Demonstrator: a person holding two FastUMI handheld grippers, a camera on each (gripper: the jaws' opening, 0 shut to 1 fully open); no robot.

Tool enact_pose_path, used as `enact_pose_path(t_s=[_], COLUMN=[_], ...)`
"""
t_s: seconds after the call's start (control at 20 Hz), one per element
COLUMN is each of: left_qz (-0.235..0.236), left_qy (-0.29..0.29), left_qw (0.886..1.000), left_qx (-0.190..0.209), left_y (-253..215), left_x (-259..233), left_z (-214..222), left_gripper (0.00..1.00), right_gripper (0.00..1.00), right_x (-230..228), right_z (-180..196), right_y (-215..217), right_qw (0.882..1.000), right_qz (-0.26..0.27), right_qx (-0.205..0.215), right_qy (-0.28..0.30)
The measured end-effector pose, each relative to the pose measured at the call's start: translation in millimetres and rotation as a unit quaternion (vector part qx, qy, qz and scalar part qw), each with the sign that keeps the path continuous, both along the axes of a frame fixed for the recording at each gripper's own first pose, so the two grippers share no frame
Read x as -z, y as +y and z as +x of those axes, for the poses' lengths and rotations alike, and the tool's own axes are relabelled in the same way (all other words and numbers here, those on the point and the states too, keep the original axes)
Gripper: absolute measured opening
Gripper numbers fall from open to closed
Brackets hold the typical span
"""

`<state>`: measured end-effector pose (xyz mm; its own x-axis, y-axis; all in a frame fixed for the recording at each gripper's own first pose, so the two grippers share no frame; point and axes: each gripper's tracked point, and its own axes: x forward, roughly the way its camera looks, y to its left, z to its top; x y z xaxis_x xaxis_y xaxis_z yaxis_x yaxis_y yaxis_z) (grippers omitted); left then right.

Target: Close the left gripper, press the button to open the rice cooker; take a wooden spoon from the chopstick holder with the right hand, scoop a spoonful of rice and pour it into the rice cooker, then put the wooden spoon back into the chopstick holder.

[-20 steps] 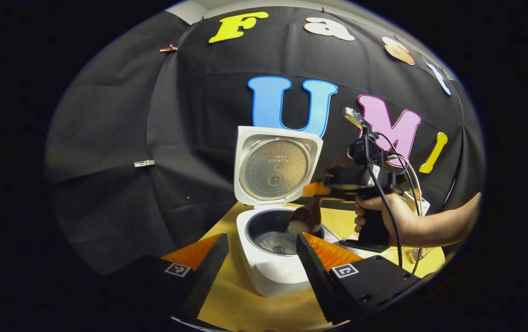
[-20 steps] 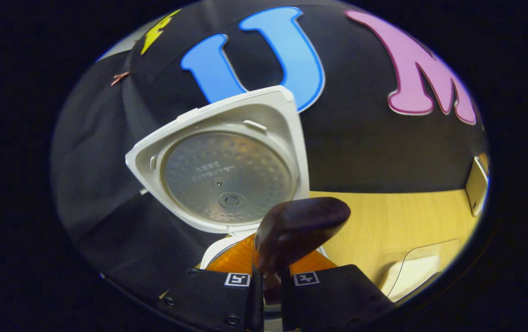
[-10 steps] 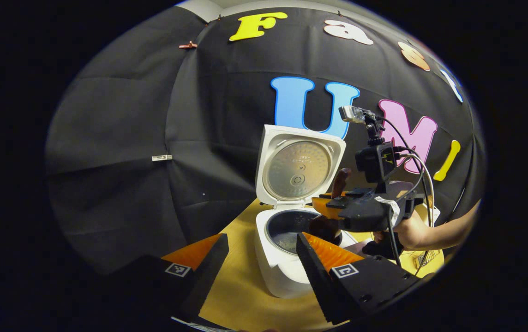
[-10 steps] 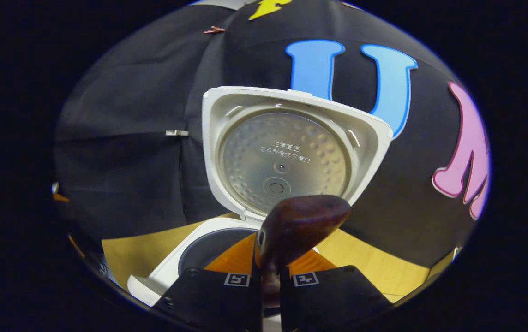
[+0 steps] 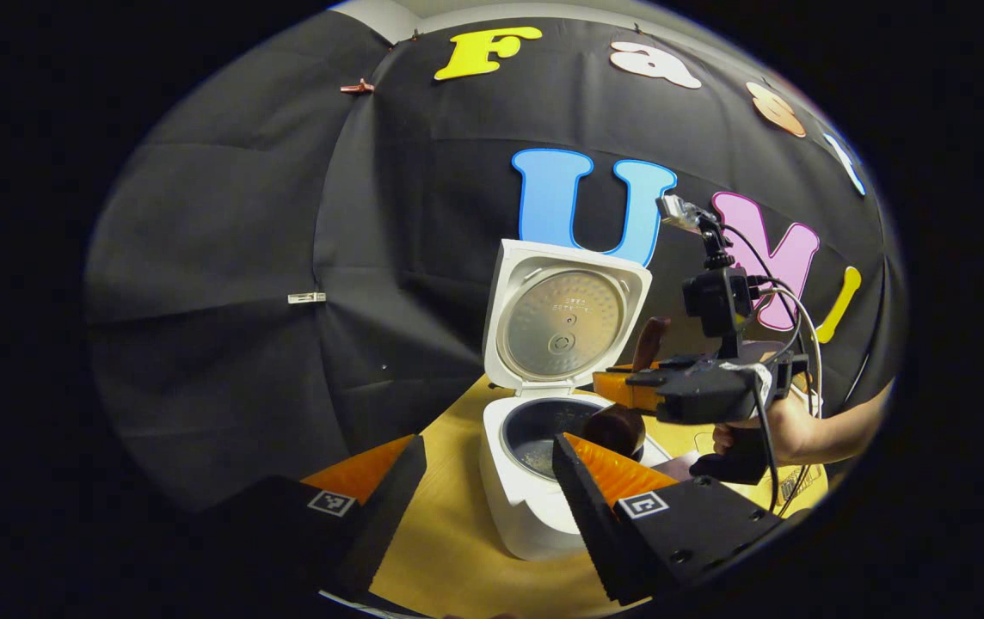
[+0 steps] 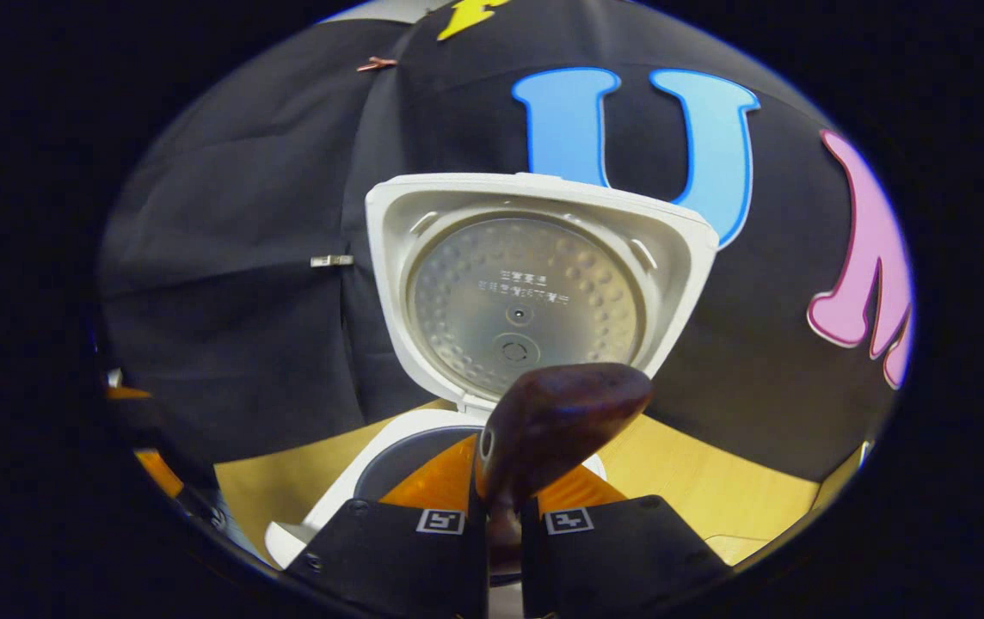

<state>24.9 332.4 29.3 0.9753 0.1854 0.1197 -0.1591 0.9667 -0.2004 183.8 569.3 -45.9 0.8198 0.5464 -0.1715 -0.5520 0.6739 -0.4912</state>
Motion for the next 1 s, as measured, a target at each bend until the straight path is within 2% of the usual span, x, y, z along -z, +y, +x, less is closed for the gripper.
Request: enact_pose_path(t_s=[0.3, 0.45, 0.55, 0.75, 1.0], left_qz=[0.002, 0.015, 0.026, 0.037, 0.044], left_qy=[-0.009, -0.012, -0.012, -0.017, -0.016], left_qw=[1.0, 1.0, 1.0, 0.999, 0.997], left_qx=[-0.004, -0.004, 0.001, 0.02, 0.061], left_y=[-5, -16, -28, -73, -146], left_x=[-7, -9, -11, -22, -31], left_z=[-7, -7, -7, -8, -9], left_gripper=[0.95, 0.95, 0.95, 0.95, 0.95], right_gripper=[0.19, 0.19, 0.19, 0.19, 0.19], right_x=[-20, -47, -70, -110, -153], right_z=[-14, -24, -24, -30, -31], right_y=[-18, -33, -51, -109, -216], right_qw=[0.997, 0.991, 0.988, 0.982, 0.972], right_qz=[0.06, 0.117, 0.144, 0.181, 0.218], right_qx=[0.01, 0.016, 0.022, 0.044, 0.091], right_qy=[0.046, 0.061, 0.05, 0.027, -0.008])
